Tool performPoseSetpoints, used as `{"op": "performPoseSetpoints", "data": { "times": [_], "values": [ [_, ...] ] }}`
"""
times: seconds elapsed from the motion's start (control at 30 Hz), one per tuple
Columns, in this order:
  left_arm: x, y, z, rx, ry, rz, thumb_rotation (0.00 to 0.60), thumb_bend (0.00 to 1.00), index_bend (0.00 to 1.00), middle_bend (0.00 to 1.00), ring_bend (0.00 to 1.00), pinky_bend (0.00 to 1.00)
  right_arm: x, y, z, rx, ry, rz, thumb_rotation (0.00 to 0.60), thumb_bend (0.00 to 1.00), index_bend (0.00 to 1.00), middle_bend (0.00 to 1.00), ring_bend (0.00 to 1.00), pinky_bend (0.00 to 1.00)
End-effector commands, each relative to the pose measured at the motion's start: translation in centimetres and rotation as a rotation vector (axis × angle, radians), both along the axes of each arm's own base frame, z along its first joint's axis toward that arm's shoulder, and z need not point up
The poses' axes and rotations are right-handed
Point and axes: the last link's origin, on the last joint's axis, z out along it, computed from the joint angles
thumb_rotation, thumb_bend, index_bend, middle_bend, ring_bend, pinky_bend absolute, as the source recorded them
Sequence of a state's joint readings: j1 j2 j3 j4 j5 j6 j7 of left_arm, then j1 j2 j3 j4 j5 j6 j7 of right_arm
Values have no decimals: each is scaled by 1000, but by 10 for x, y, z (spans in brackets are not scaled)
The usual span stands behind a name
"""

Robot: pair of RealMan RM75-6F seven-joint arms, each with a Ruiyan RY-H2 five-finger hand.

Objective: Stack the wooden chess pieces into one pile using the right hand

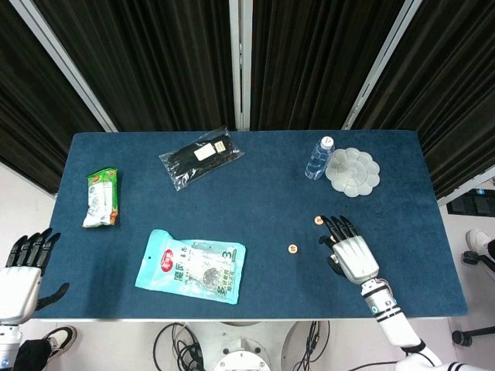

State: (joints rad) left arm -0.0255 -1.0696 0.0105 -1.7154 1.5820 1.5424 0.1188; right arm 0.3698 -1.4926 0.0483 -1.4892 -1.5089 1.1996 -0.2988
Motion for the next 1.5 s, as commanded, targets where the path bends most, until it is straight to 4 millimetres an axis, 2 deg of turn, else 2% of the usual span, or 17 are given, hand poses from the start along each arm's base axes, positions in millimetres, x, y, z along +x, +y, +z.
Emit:
{"op": "performPoseSetpoints", "data": {
  "times": [0.03, 0.27, 0.57, 0.73, 1.5],
  "values": [
    [0, 0, 0, -1, -1, 1, 600, 190, 42, 0, 0, 0, 21, -12, -3, -3, 7, 26, 600, 269, 353, 11, 0, 0],
    [-1, 0, 3, 8, -3, 1, 600, 190, 42, 0, 0, 0, 51, -36, -37, 46, 103, 19, 600, 224, 317, 8, 0, 0],
    [-3, 0, 7, 18, -10, 8, 600, 191, 42, 0, 0, 0, 59, -41, -70, 116, 163, -18, 600, 218, 305, 13, 0, 0],
    [-3, 0, 8, 21, -12, 7, 600, 190, 42, 0, 0, 0, 58, -40, -75, 121, 171, -21, 600, 217, 307, 18, 0, 0],
    [-4, 0, 7, 17, -12, 12, 600, 191, 42, 0, 0, 0, 57, -39, -76, 67, 141, -4, 600, 231, 489, 34, 0, 0]
  ]
}}
